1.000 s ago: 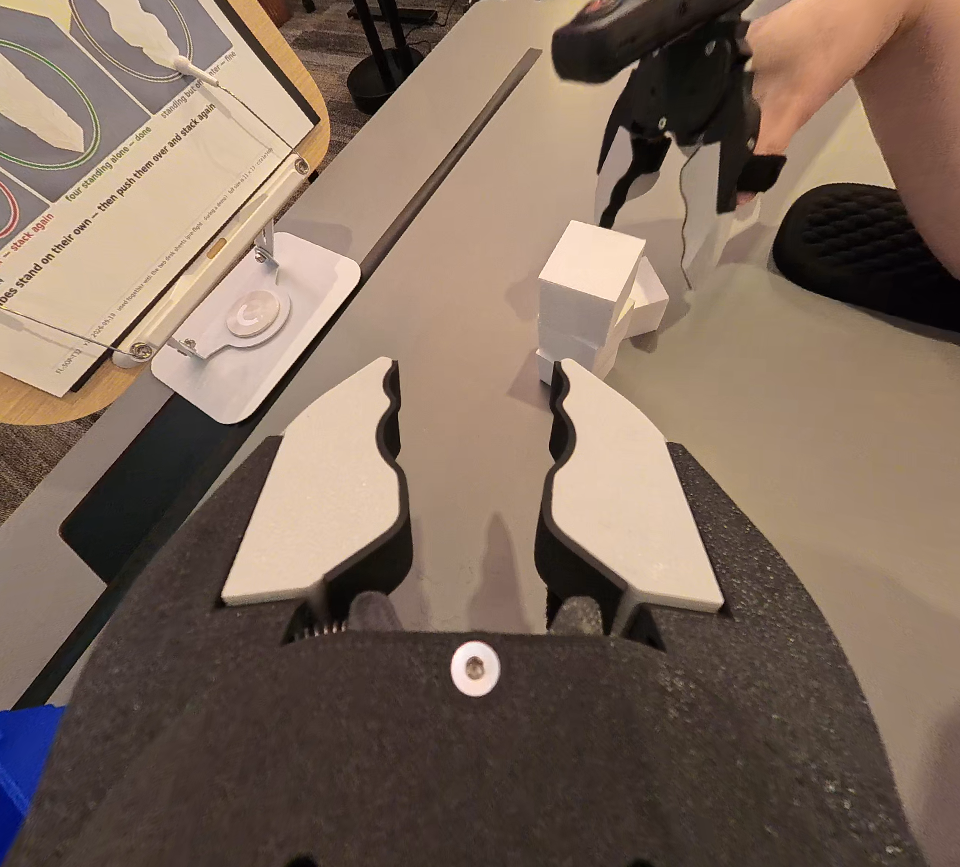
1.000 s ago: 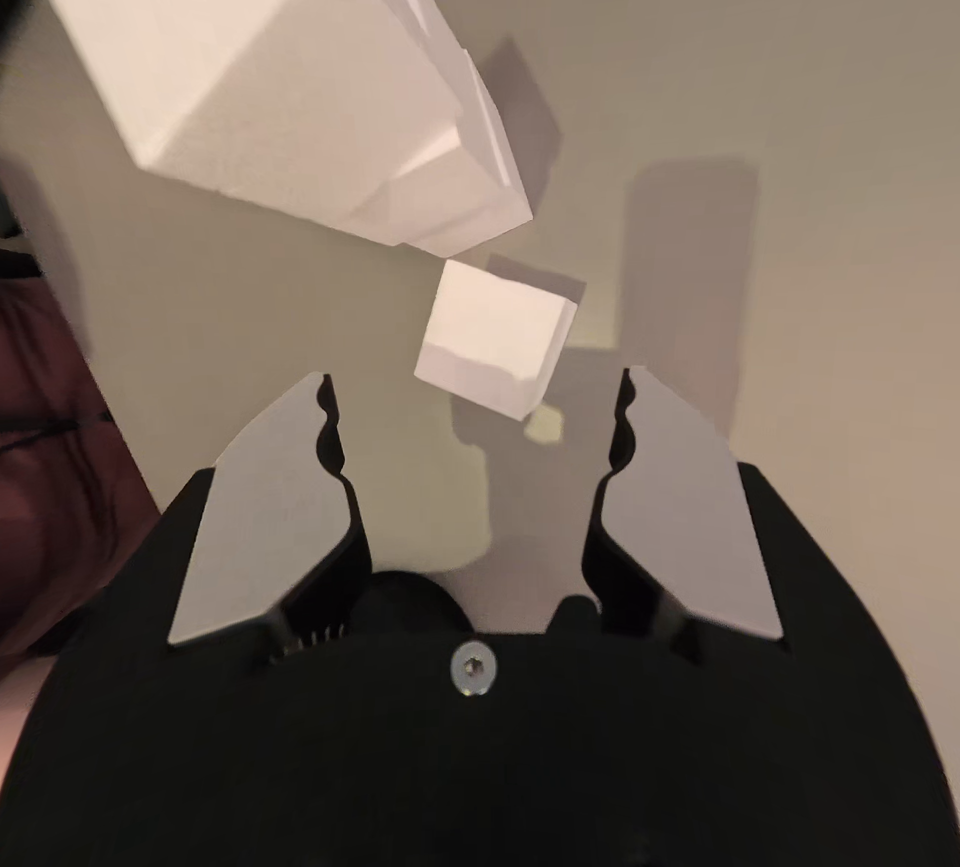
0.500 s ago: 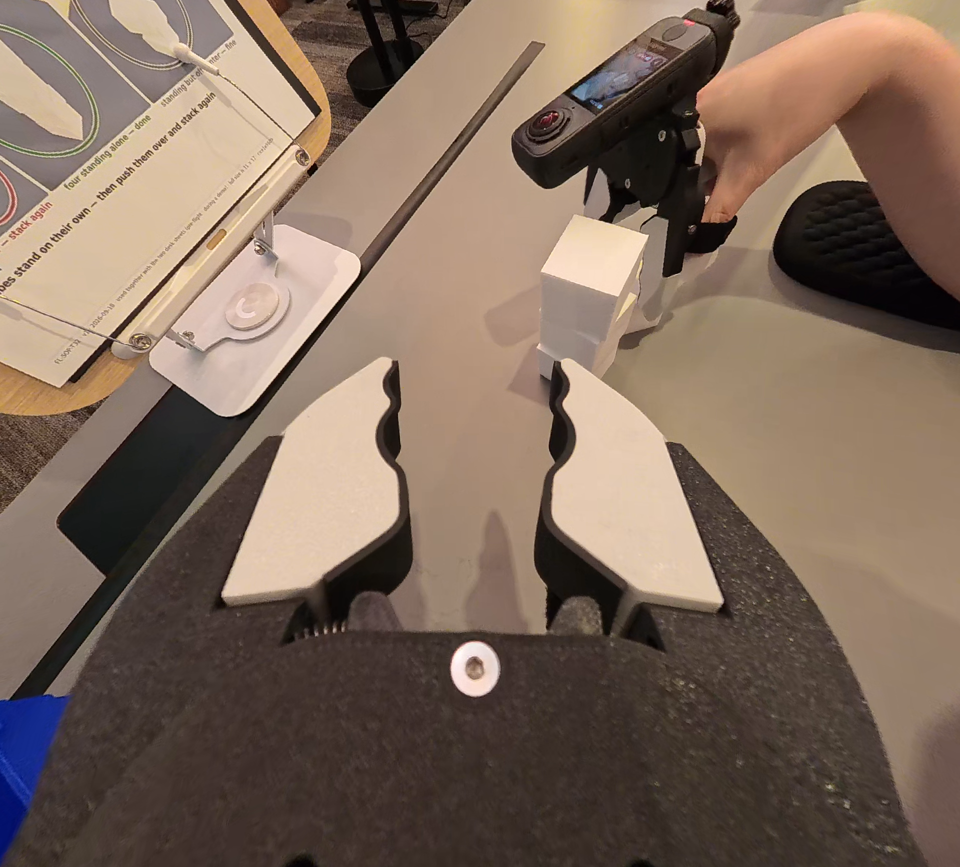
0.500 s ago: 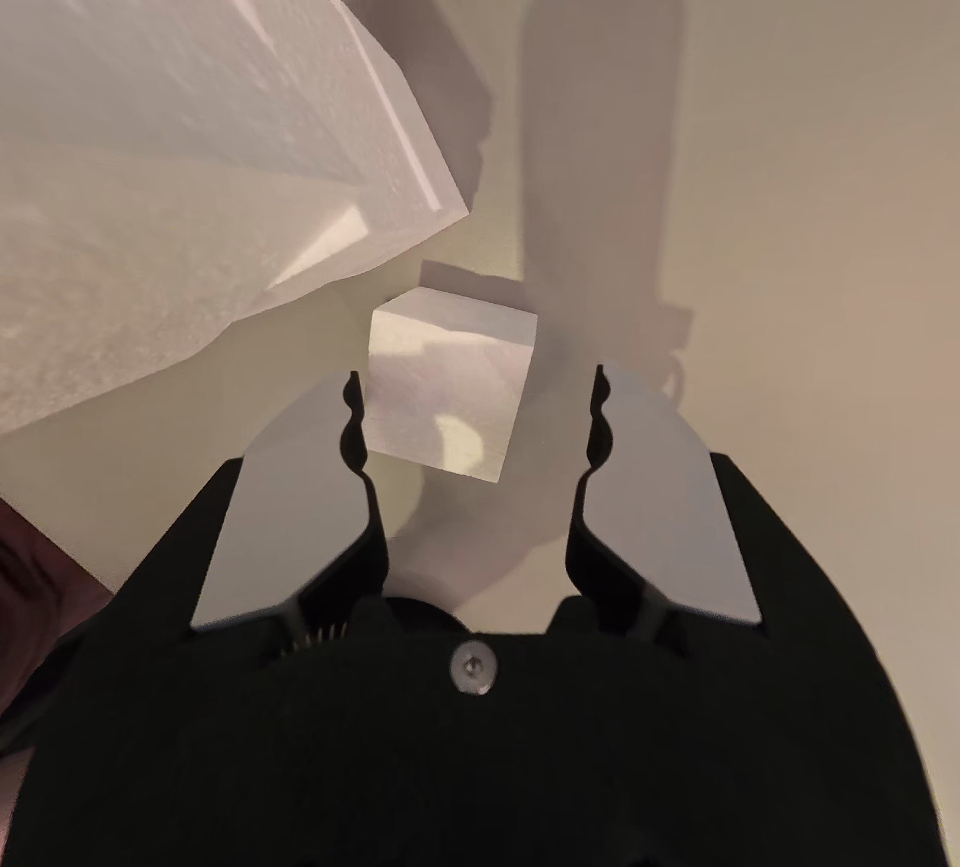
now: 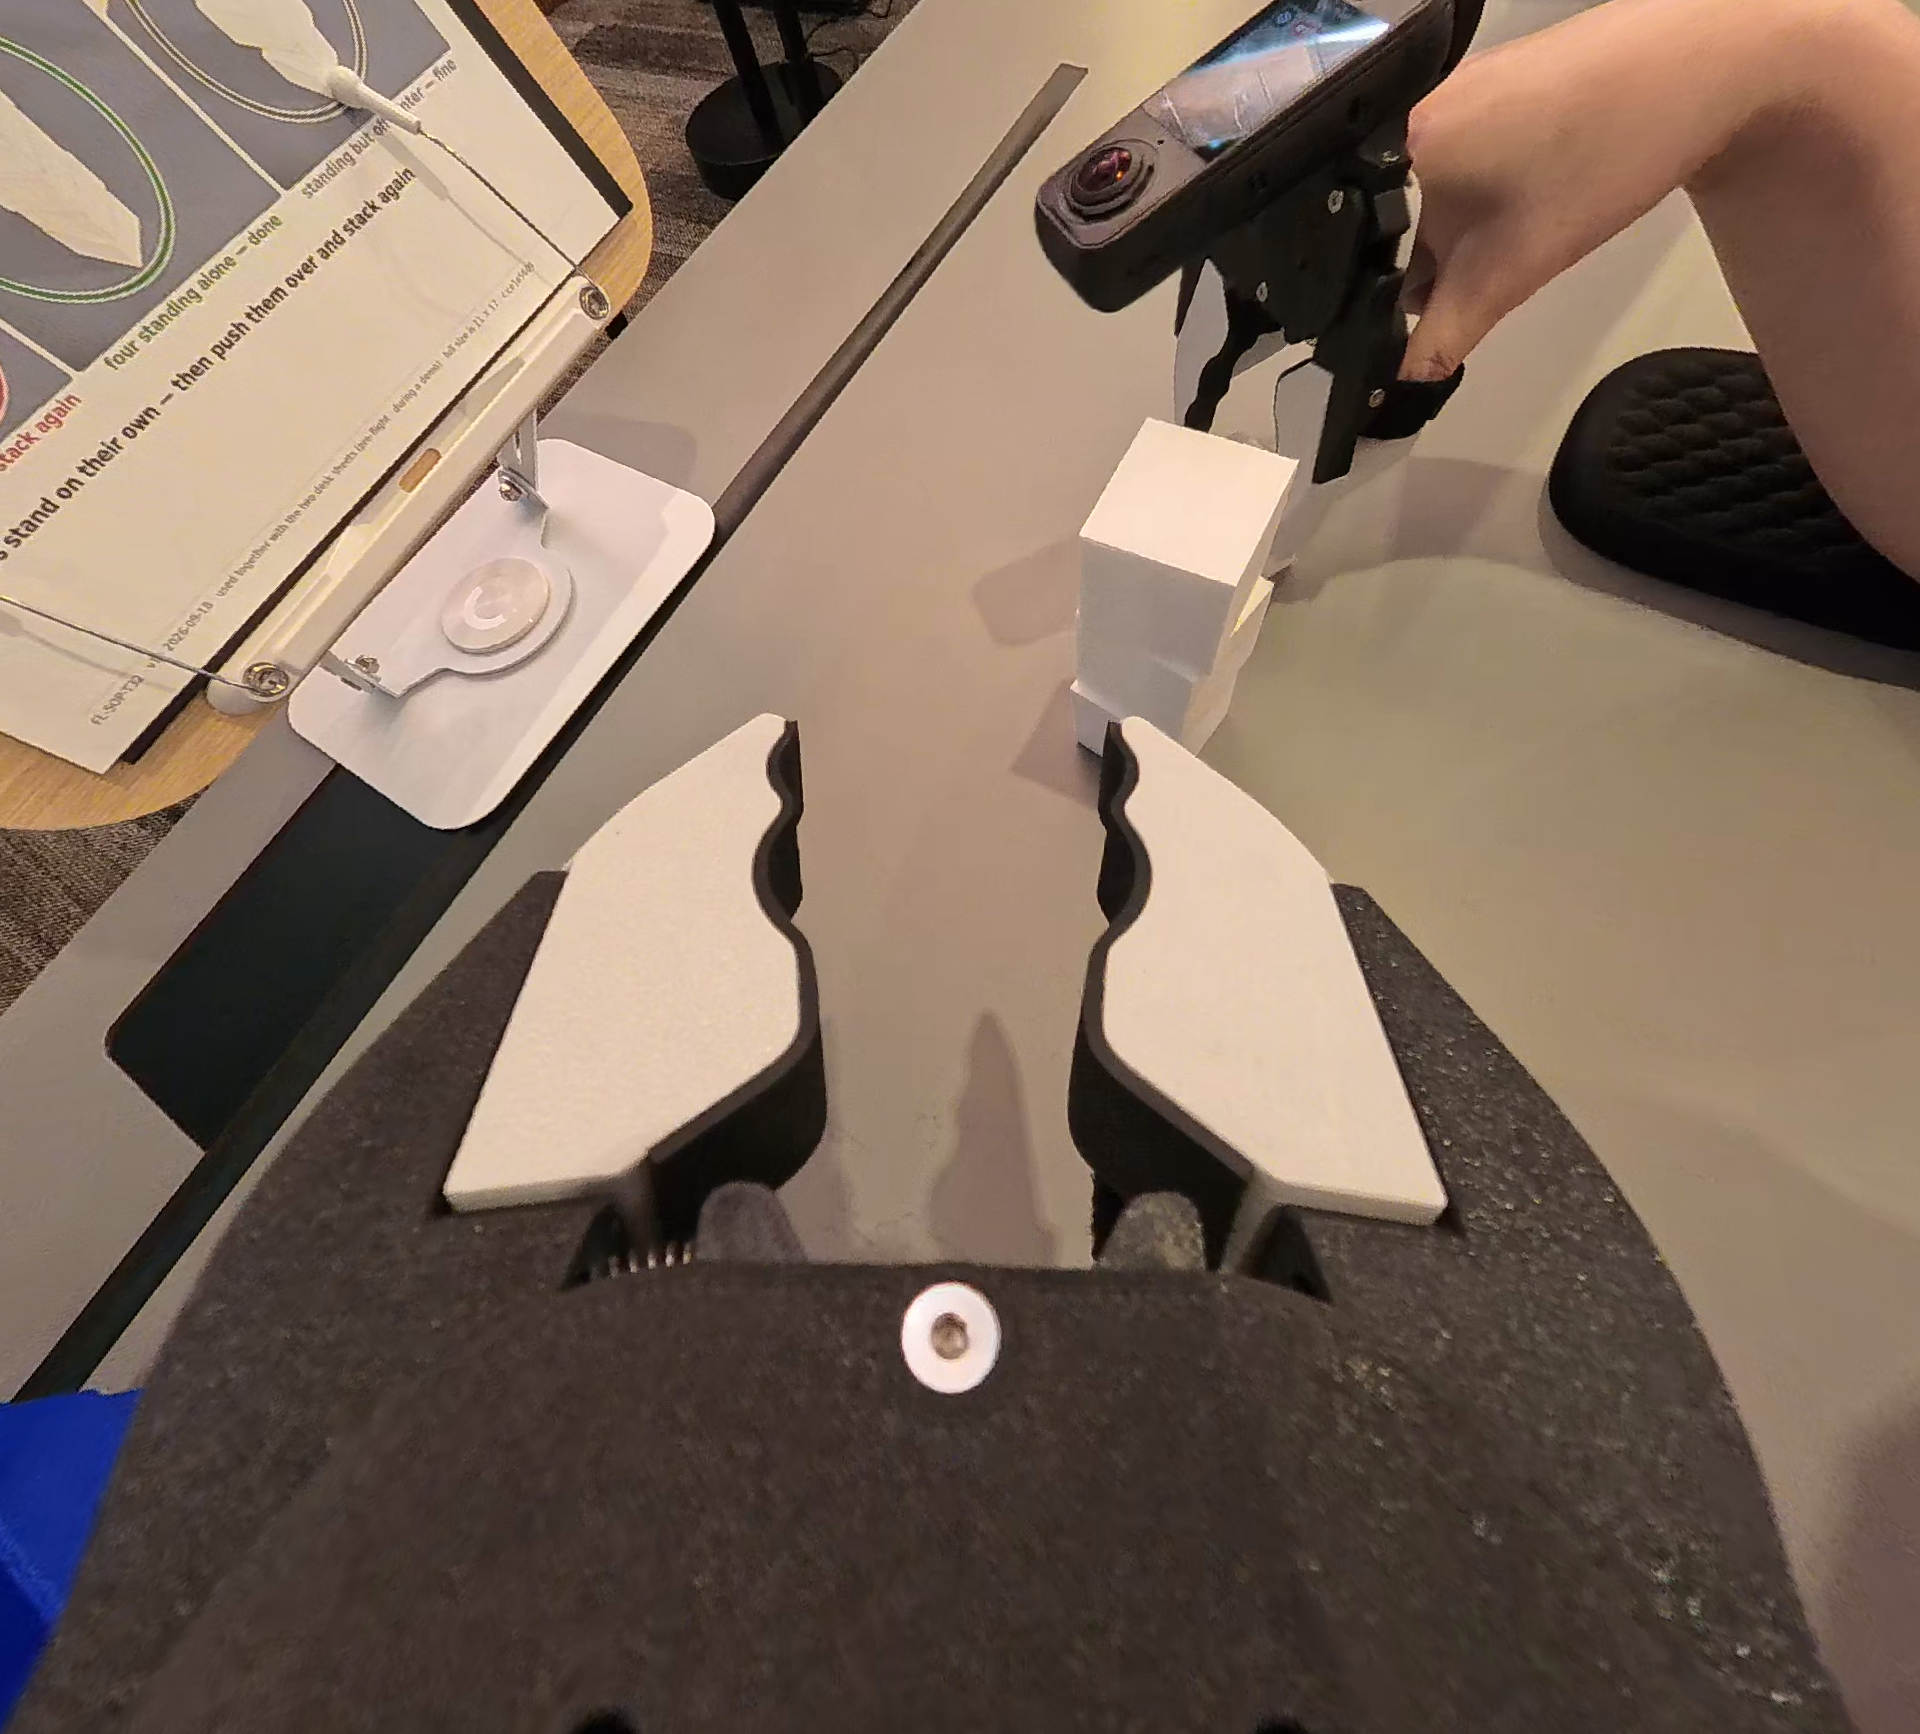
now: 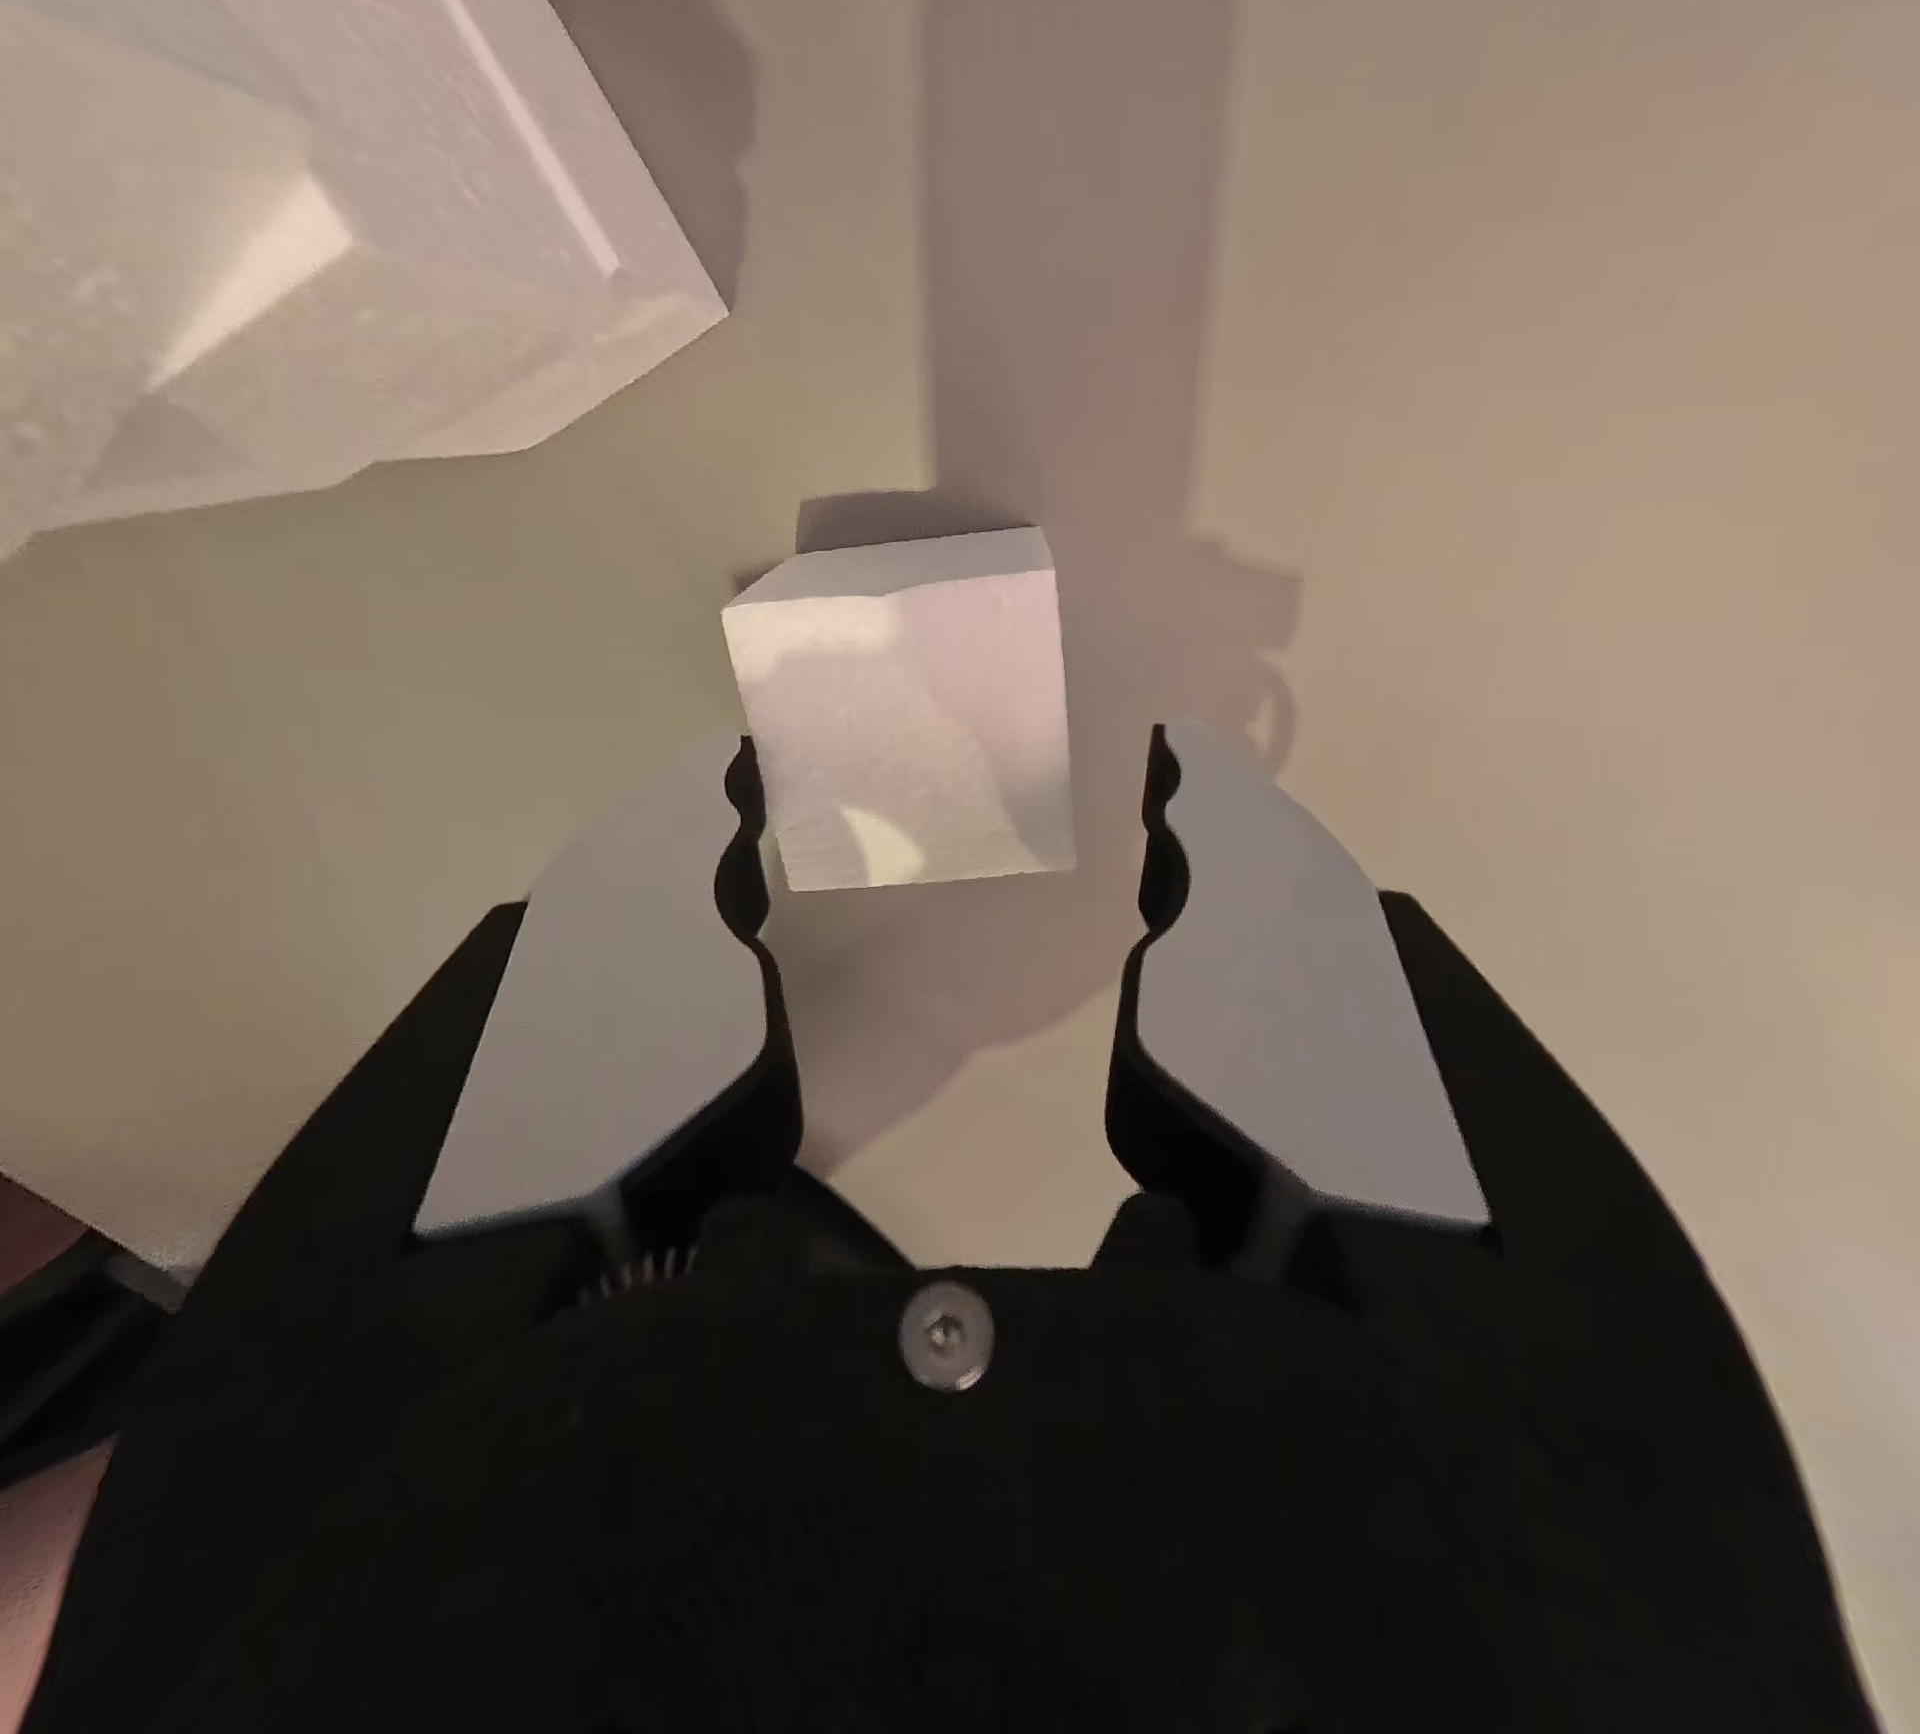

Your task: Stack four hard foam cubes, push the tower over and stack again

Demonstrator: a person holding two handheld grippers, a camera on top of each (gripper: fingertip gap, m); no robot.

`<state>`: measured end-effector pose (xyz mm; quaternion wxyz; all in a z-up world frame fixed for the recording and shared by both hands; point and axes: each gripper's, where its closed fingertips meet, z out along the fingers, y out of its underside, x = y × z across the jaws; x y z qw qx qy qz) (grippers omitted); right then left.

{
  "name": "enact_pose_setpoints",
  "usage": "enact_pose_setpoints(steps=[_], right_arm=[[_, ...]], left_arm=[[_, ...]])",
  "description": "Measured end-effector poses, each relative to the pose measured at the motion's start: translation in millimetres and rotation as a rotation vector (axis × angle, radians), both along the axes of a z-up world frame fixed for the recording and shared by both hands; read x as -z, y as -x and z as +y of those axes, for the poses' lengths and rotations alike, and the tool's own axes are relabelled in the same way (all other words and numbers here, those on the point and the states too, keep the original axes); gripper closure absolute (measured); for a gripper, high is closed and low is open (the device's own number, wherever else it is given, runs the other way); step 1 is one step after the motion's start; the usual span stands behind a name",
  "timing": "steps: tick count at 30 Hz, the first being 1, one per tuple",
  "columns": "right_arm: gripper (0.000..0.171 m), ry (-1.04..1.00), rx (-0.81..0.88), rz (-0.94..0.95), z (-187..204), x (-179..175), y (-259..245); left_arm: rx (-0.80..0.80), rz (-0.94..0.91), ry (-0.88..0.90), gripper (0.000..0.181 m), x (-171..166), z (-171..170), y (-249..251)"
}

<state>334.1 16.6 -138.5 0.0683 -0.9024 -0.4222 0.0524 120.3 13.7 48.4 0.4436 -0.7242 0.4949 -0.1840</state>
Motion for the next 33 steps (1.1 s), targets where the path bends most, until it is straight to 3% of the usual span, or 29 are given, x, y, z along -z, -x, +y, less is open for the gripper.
enact_pose_setpoints(steps=[5,10,15,21,25,29,33], right_arm=[[0.111,-0.011,-0.086,-0.043,-1,3,-8],[0.111,-0.033,-0.104,-0.043,1,-2,-10],[0.111,-0.154,-0.074,0.095,8,-42,-11],[0.111,-0.543,-0.075,0.434,22,-149,6],[0.112,-0.665,-0.213,0.848,2,-211,52],[0.112,-0.594,-0.397,1.114,-15,-216,87],[0.112,-0.483,-0.440,1.231,-11,-194,104]], left_arm=[[0.001,0.005,0.005,0.126,2,0,-1],[0.002,0.009,0.003,0.126,2,0,-1],[-0.011,-0.001,0.000,0.127,-1,2,3],[-0.036,-0.015,-0.004,0.127,-4,7,11],[-0.040,-0.014,-0.004,0.127,-4,8,12],[-0.040,-0.006,0.000,0.127,-1,8,11],[-0.038,0.006,0.003,0.127,2,8,10]])
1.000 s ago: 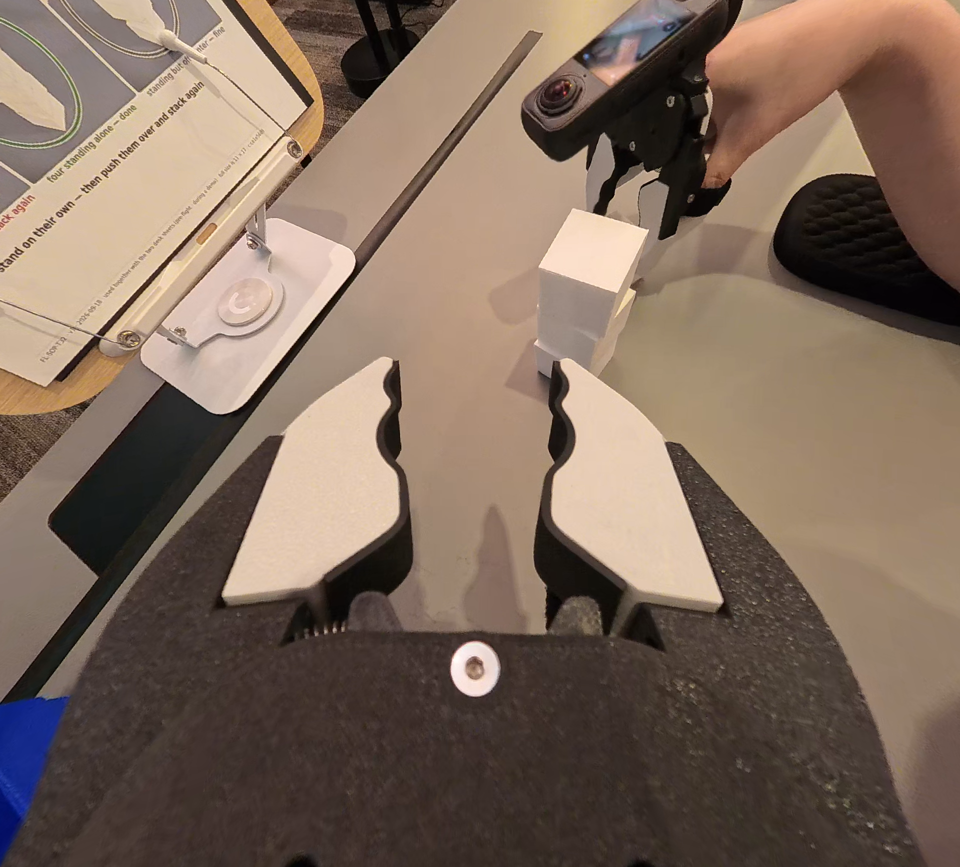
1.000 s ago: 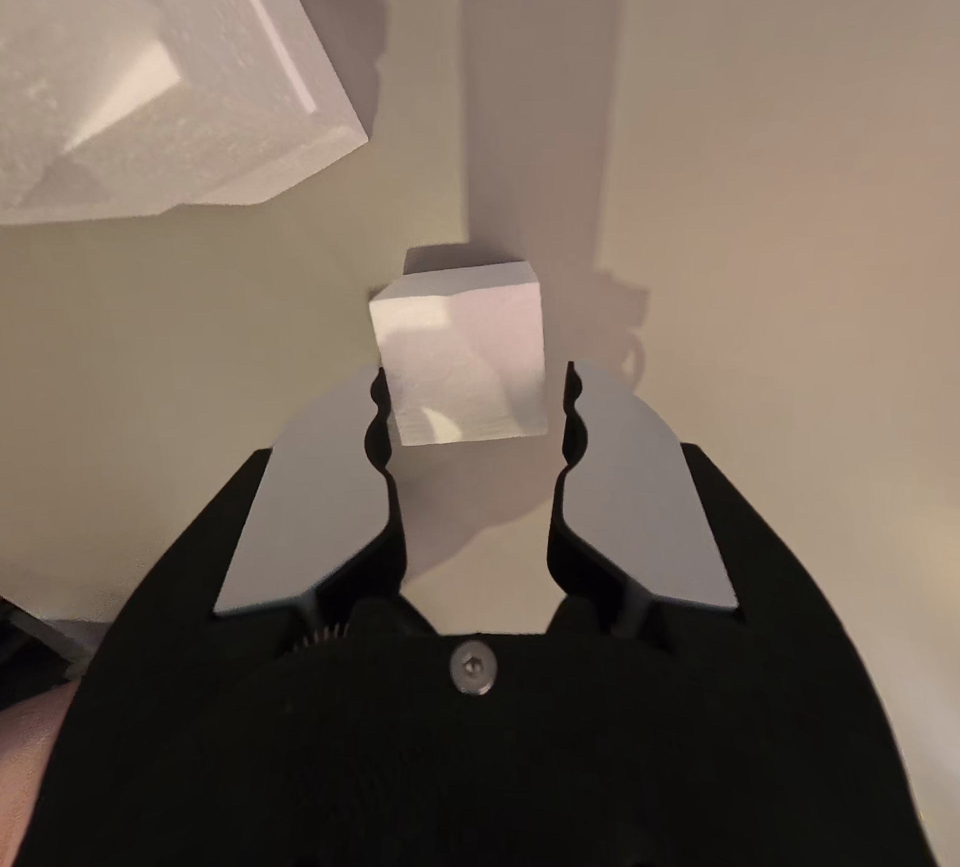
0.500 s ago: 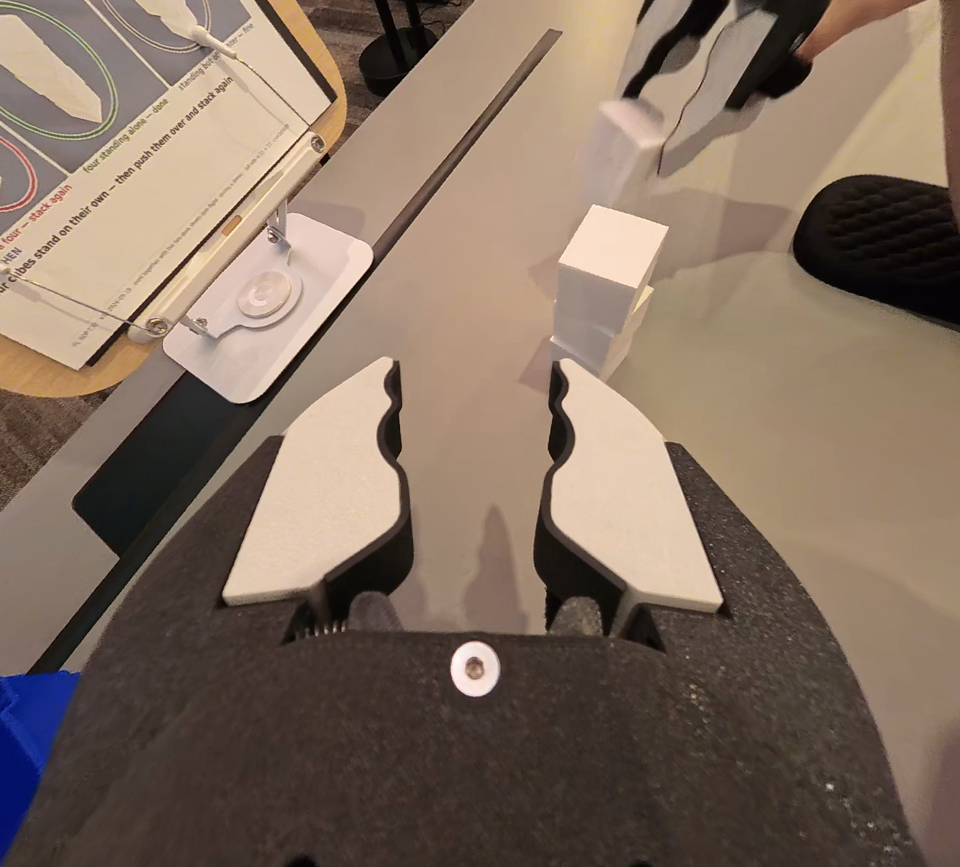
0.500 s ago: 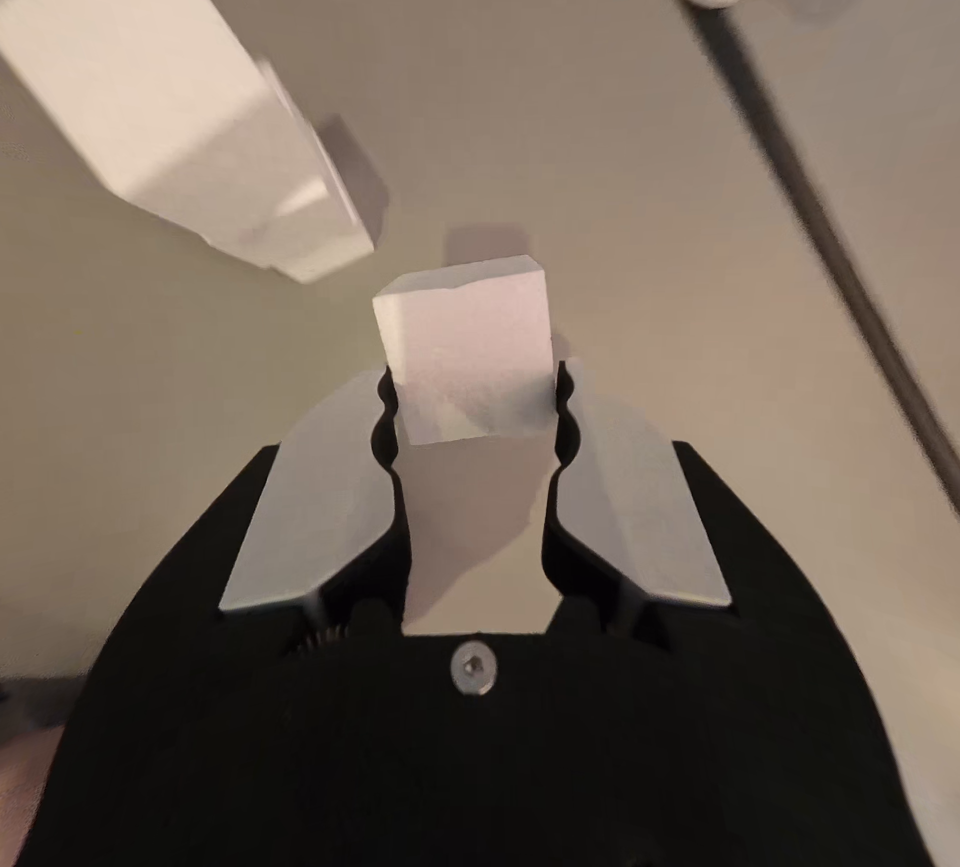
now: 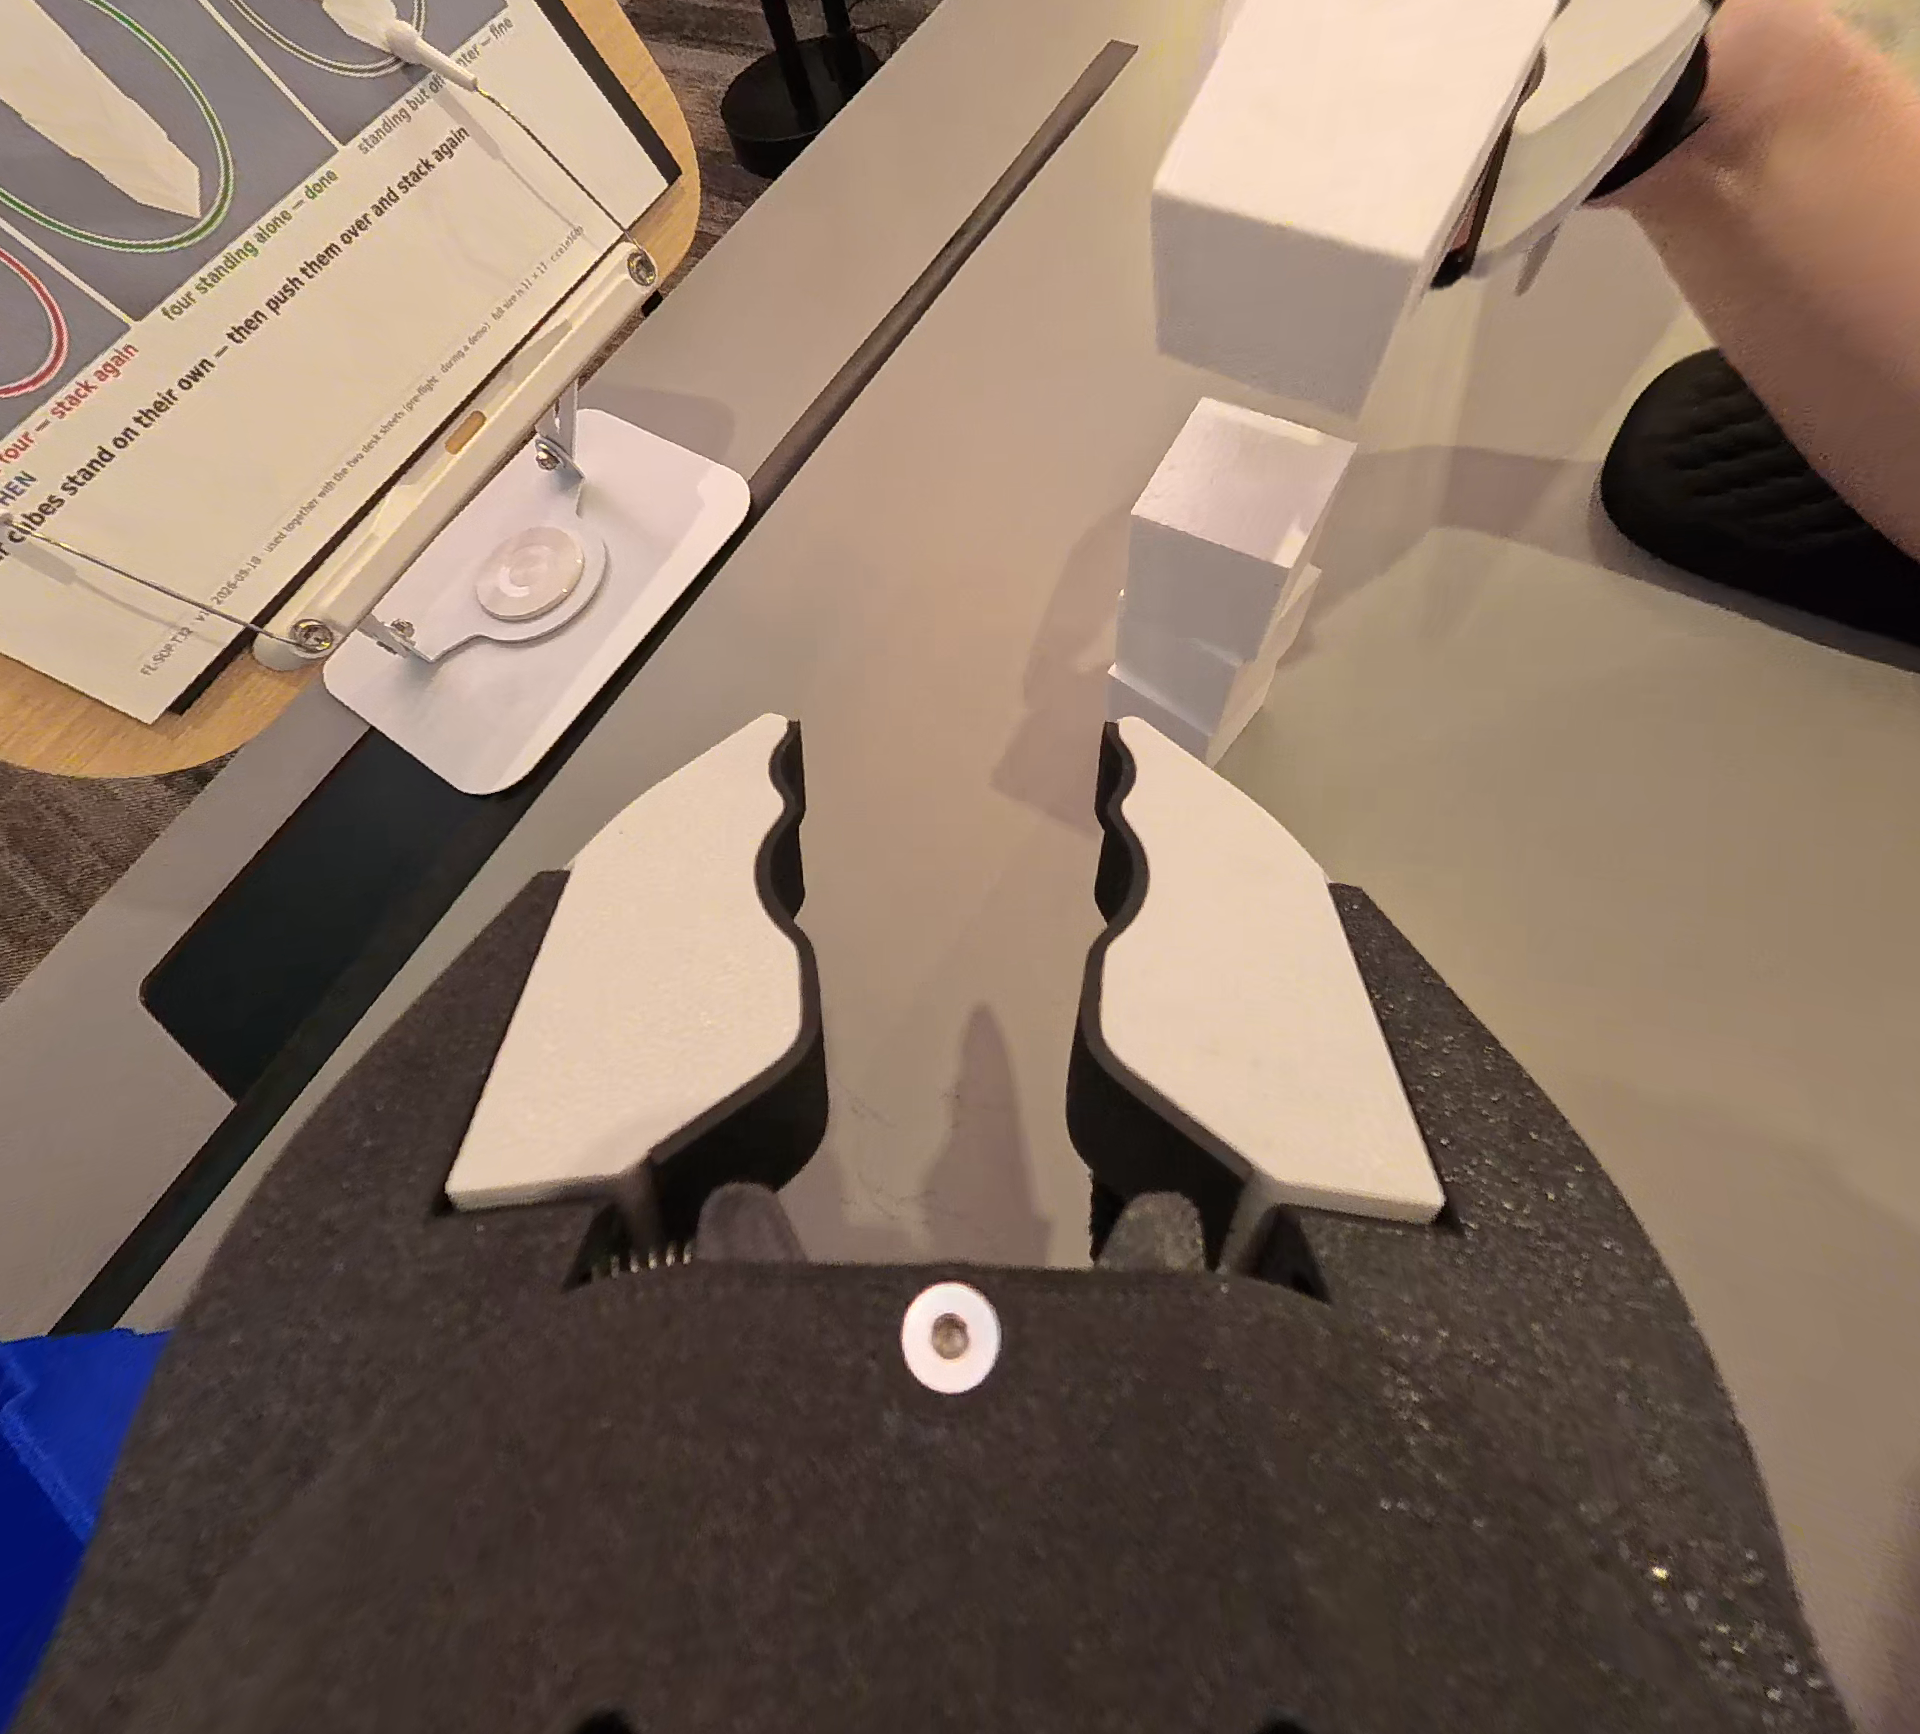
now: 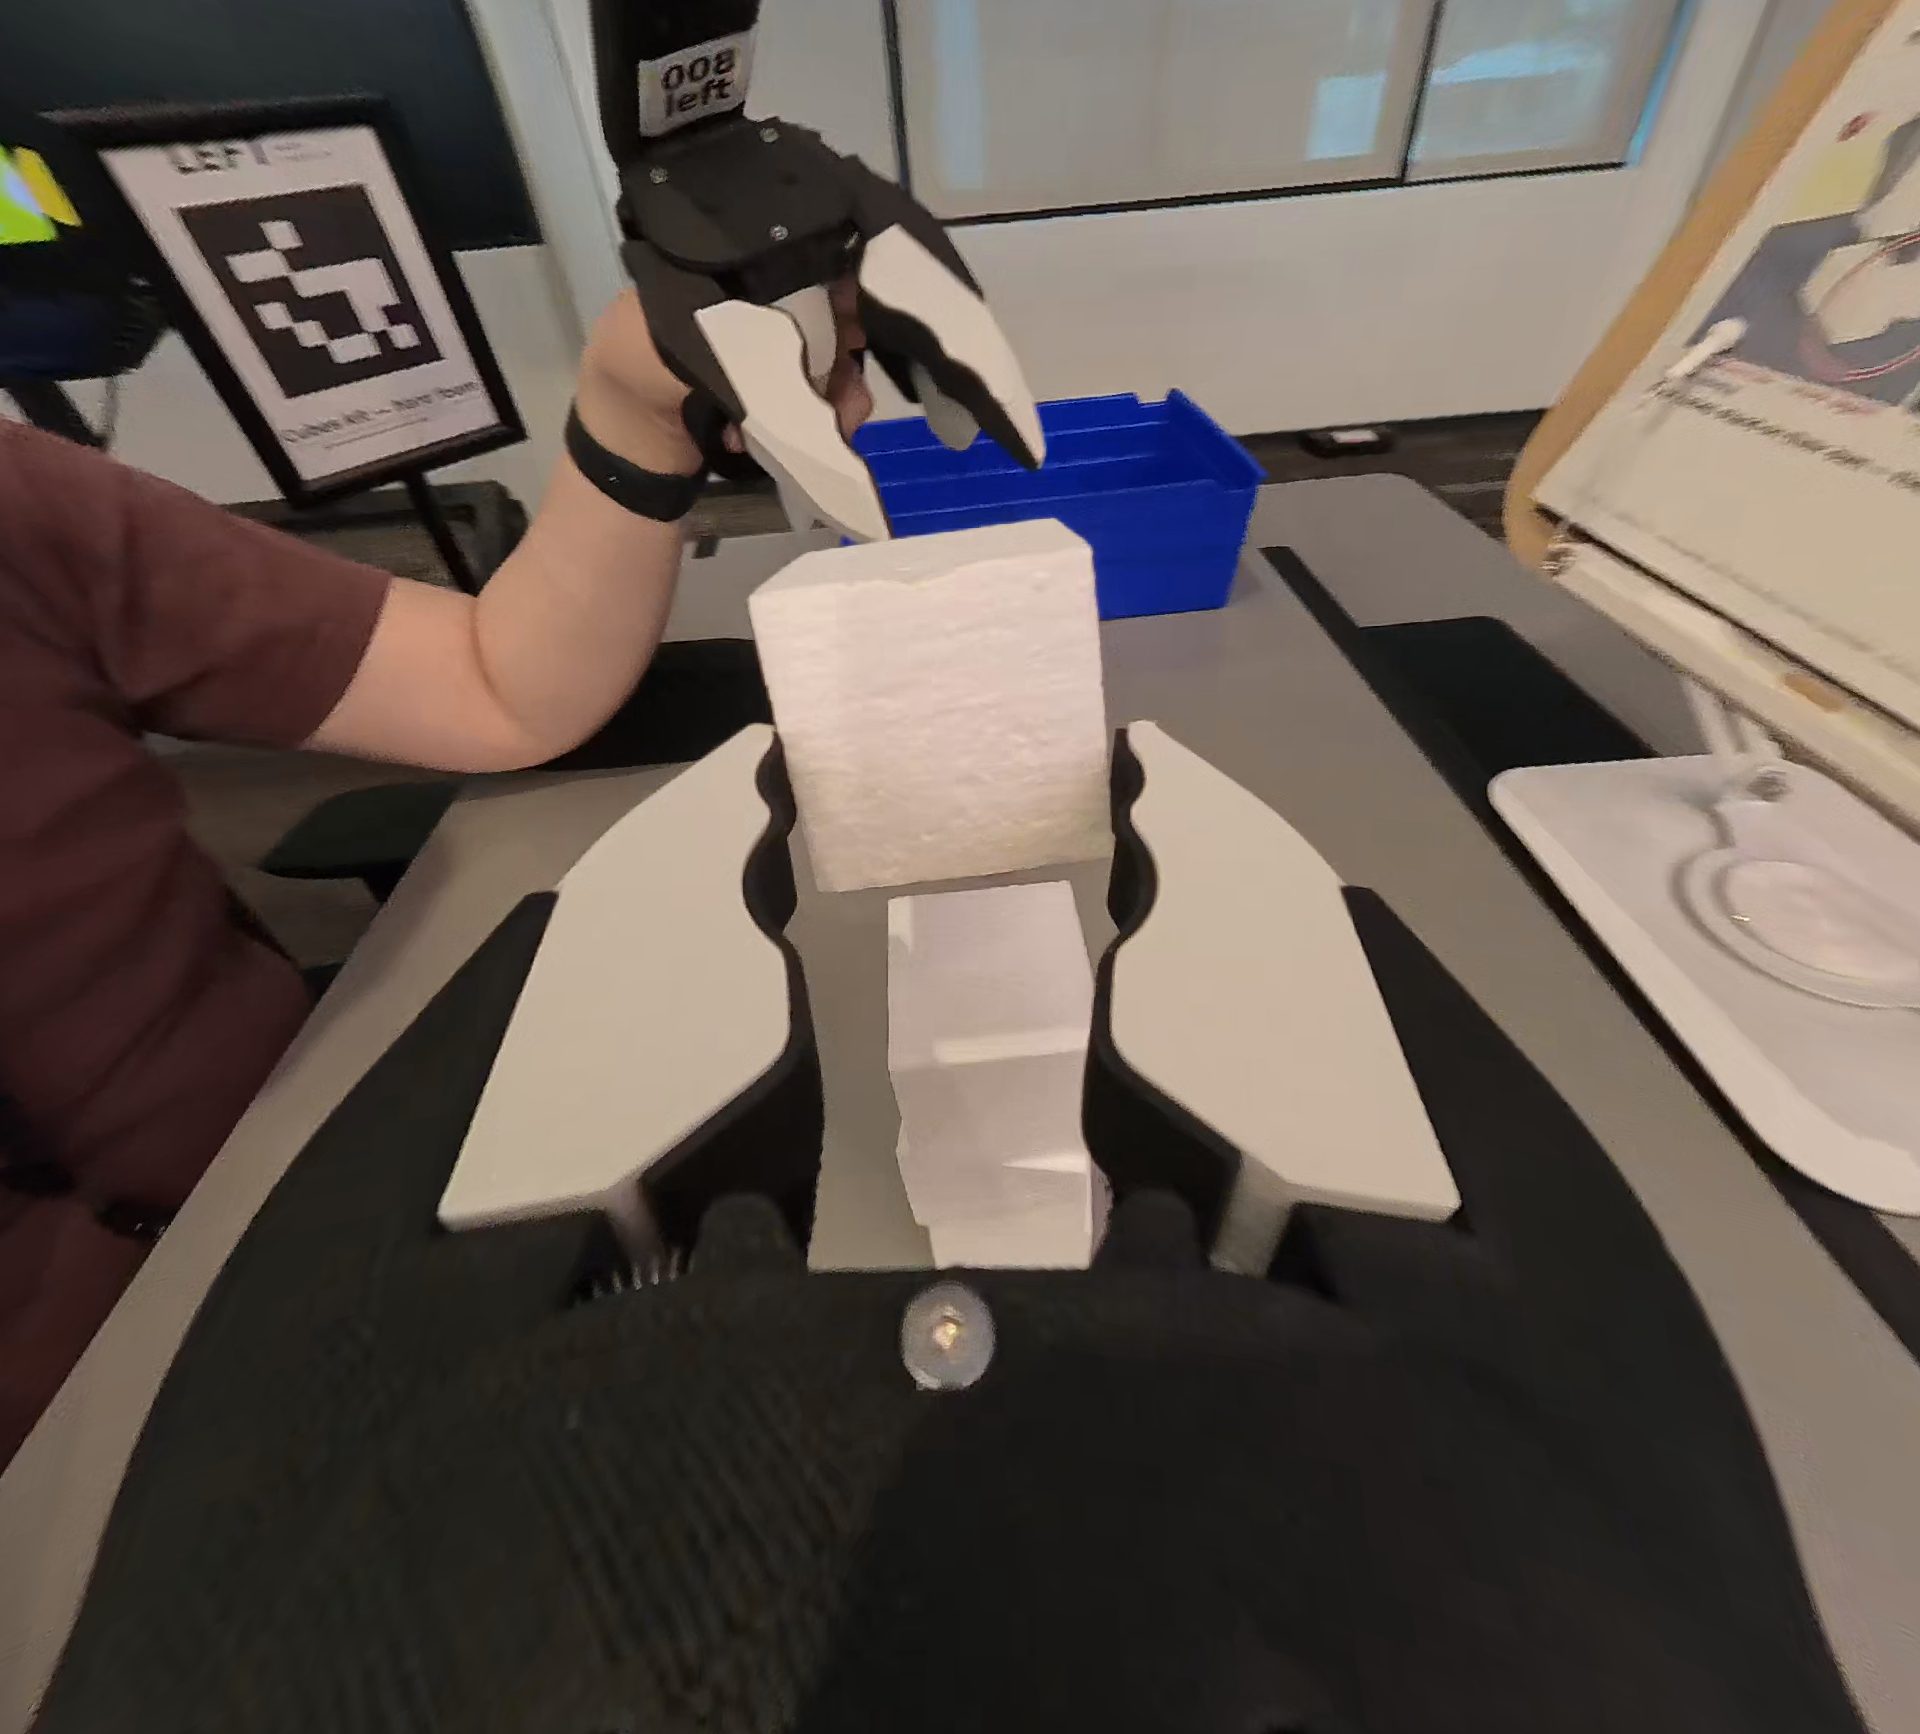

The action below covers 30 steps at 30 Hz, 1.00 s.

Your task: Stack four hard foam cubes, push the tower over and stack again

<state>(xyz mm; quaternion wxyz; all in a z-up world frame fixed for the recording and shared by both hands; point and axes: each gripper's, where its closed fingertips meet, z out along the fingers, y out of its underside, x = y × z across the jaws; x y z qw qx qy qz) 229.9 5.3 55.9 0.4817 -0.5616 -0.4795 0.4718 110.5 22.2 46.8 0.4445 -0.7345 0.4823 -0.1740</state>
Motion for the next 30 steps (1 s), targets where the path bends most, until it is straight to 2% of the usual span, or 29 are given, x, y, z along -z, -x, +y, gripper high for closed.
enact_pose_setpoints(steps=[7,30], right_arm=[[0.112,-0.037,-0.062,0.011,0,23,2],[0.112,-0.032,-0.088,-0.004,5,48,4]], left_arm=[[0.000,-0.002,0.004,0.127,1,1,0],[0.002,0.004,0.002,0.128,1,0,-1]])
